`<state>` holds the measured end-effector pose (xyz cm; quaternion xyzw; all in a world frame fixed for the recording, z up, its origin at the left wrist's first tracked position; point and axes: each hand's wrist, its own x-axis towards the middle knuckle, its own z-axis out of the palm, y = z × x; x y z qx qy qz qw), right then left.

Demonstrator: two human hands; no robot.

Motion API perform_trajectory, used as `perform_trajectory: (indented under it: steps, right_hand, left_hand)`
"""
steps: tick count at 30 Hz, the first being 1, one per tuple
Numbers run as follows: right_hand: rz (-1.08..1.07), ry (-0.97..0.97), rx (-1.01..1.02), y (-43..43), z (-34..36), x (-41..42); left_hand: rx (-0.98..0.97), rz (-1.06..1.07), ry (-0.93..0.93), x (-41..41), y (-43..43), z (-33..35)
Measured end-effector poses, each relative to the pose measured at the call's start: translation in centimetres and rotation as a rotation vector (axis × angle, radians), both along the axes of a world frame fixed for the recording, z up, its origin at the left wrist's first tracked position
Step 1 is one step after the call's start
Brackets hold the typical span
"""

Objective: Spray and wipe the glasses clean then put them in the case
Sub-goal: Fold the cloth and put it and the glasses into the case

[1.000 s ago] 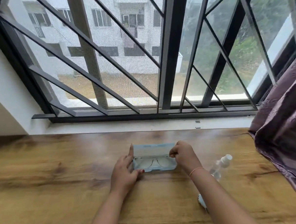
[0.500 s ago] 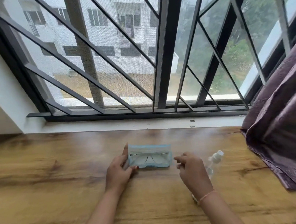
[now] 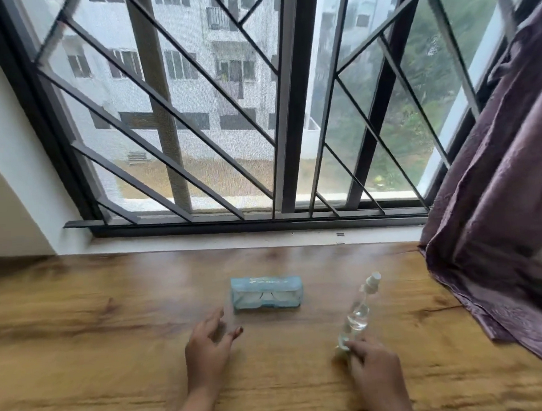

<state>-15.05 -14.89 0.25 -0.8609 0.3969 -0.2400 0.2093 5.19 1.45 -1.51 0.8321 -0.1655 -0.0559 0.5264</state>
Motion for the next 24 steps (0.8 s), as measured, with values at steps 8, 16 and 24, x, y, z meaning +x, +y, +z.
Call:
perform_trajectory:
  steps: [8, 16, 24]
  right_hand:
    - [0.091, -0.716, 1.126, 3.3, 5.6, 3.6]
    - [0.275, -0.685, 1.25, 4.2, 7.5, 3.0]
    - [0.263, -0.605, 0.806, 4.8, 7.5, 2.0]
  left_hand:
    - [-0.381, -0.347, 0.704, -6.0, -2.5, 5.8]
    - [-0.467, -0.382, 0.714, -6.8, -2.2, 9.0]
    - [-0.511, -0.265, 0.762, -7.7, -1.8, 10.4]
